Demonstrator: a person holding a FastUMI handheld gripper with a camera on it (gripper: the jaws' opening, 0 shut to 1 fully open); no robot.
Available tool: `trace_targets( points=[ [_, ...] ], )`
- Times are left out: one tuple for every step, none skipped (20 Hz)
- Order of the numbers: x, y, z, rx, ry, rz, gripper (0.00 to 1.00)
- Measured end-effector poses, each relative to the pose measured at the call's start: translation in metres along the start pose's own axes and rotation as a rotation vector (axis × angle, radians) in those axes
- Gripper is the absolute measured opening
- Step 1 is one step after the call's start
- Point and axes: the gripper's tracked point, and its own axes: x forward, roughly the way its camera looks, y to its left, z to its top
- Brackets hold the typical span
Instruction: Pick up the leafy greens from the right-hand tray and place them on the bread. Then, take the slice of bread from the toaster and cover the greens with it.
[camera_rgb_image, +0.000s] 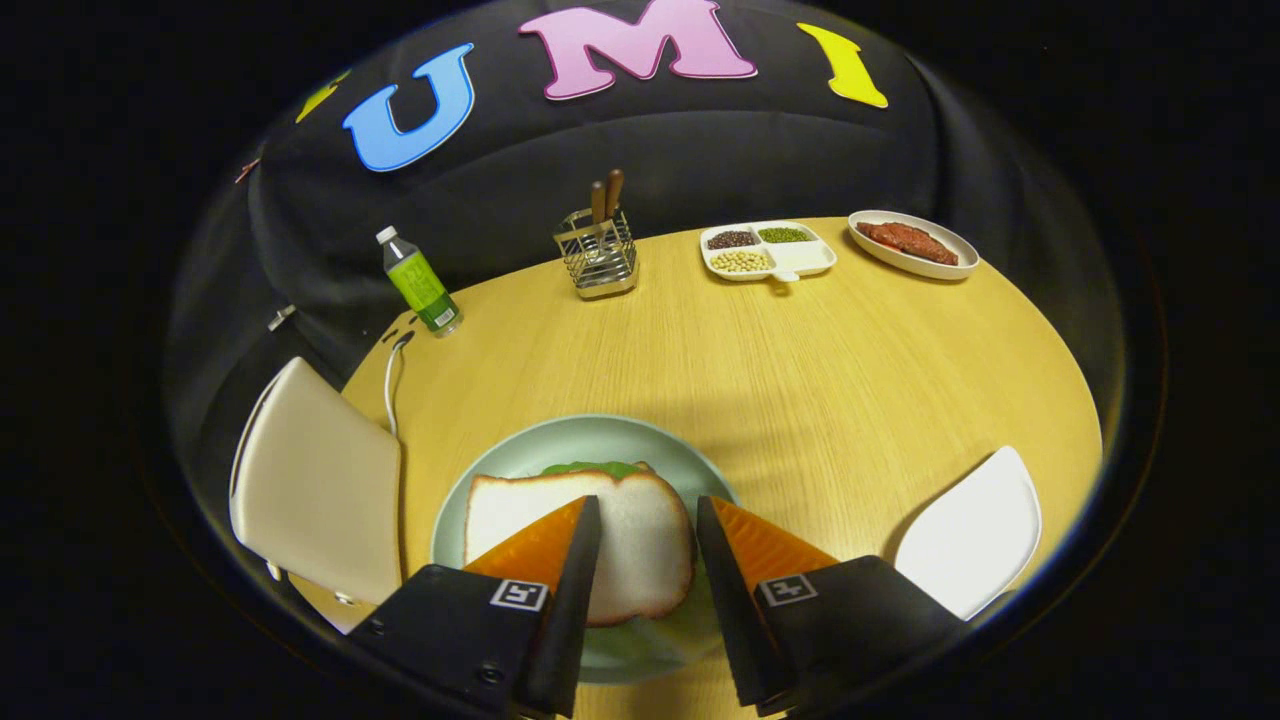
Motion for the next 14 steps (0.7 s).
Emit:
trace_targets(
  points=[
    [-0.001, 0.000, 0.003, -0.015, -0.011, -0.008, 0.65],
    [-0.002, 0.000, 0.006, -0.037, -0.019, -0.015, 0.70],
    [-0.003, 0.000, 0.007, -0.066, -0.024, -0.019, 0.76],
    [-0.005, 0.000, 0.008, -0.096, -0.028, -0.026, 0.81],
    [-0.007, -0.004, 0.011, -0.123, -0.034, -0.050, 0.84],
    [-0.010, -0.008, 0.014, -0.135, -0.044, -0.066, 0.92],
    [-0.013, -0.009, 0.021, -0.136, -0.064, -0.072, 1.00],
    [-0.017, -0.010, 0.027, -0.137, -0.086, -0.078, 1.00],
    [-0.020, -0.011, 0.031, -0.140, -0.098, -0.077, 1.00],
    [-0.024, -0.010, 0.036, -0.141, -0.105, -0.071, 1.00],
    [-0.028, -0.008, 0.039, -0.143, -0.107, -0.062, 1.00],
    [-0.034, -0.007, 0.044, -0.146, -0.113, -0.052, 1.00],
    [-0.040, -0.005, 0.051, -0.150, -0.124, -0.040, 1.00],
    [-0.047, -0.002, 0.056, -0.157, -0.133, -0.024, 1.00]
  ],
)
